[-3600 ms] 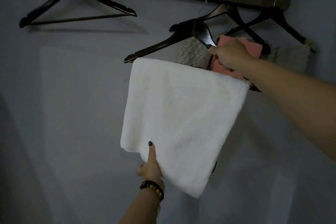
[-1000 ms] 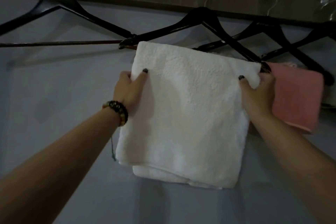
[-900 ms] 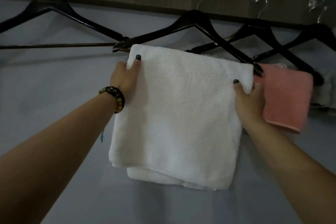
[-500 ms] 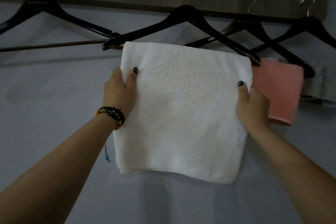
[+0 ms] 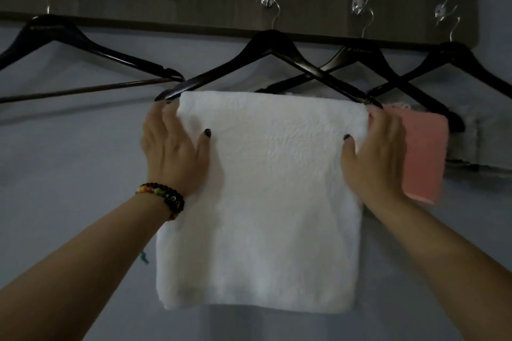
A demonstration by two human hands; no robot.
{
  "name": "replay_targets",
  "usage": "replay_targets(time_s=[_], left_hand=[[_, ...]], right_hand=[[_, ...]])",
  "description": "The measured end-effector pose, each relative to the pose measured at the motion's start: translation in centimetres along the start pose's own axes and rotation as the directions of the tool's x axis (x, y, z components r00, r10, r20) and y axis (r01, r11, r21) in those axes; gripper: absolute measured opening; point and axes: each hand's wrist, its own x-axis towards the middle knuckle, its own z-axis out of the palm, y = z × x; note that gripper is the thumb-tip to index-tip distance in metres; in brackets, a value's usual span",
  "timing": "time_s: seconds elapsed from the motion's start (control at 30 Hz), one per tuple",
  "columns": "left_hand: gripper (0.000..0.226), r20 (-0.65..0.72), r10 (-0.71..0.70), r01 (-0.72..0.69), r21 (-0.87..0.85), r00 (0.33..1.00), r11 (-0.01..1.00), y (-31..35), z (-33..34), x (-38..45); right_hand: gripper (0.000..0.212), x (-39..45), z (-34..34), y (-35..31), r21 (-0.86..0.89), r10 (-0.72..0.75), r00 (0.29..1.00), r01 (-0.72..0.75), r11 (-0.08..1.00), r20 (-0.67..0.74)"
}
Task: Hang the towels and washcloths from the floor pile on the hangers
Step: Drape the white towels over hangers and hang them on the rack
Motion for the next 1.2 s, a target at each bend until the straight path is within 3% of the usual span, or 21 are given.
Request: replay_targets(time_s=[0.13, 0.23, 0.37, 0.47, 0.6, 0.8, 0.97, 1.07, 1.2], left_hand=[[0.051, 0.111, 0.349, -0.358, 0.086, 0.931, 0.93, 2.0, 1.9, 4.5], [0.043, 0.194, 0.444, -0.468, 0.099, 0.875, 0.878, 3.5, 3.8, 8.4], [0.04, 0.314, 0.442, -0.493, 0.105, 0.84, 0.864, 3.0, 5.8, 11.1], [0.053, 0.249, 0.501, -0.543, 0.141, 0.829, 0.828, 2.3, 6.4, 10.8], [0.075, 0.349, 0.437, -0.537, 0.28, 0.829, 0.795, 2.1, 5.8, 11.8], [0.078, 0.27, 0.43, -0.505, 0.36, 0.861, 0.784, 1.7, 6.3, 11.3], [0.062, 0.184, 0.458, -0.493, 0.295, 0.87, 0.818, 0.6, 7.5, 10.2], [0.057, 0.214, 0.439, -0.483, 0.251, 0.873, 0.839, 0.2, 6.9, 8.3], [0.074, 0.344, 0.363, -0.456, 0.247, 0.866, 0.855, 0.7, 4.3, 6.6]], right_hand=[[0.029, 3.2, 2.9, -4.1, -0.029, -0.352, 0.934, 0.354, 0.935, 0.058], [0.025, 6.1, 6.4, -6.9, -0.049, -0.457, 0.873, 0.471, 0.881, 0.169], [0.036, 7.8, 9.1, -7.8, -0.095, -0.427, 0.867, 0.462, 0.882, 0.255], [0.044, 7.8, 9.2, -6.6, -0.15, -0.495, 0.844, 0.527, 0.836, 0.205], [0.053, 8.9, 8.5, -4.9, -0.208, -0.457, 0.851, 0.511, 0.834, 0.26], [0.058, 8.9, 9.6, -4.3, -0.224, -0.477, 0.874, 0.484, 0.846, 0.088], [0.043, 8.4, 10.5, -3.4, -0.164, -0.528, 0.849, 0.518, 0.84, -0.023], [0.037, 7.4, 10.1, -3.2, -0.159, -0.521, 0.853, 0.519, 0.84, 0.031], [0.036, 6.6, 7.2, -3.7, -0.164, -0.506, 0.834, 0.543, 0.823, 0.219]])
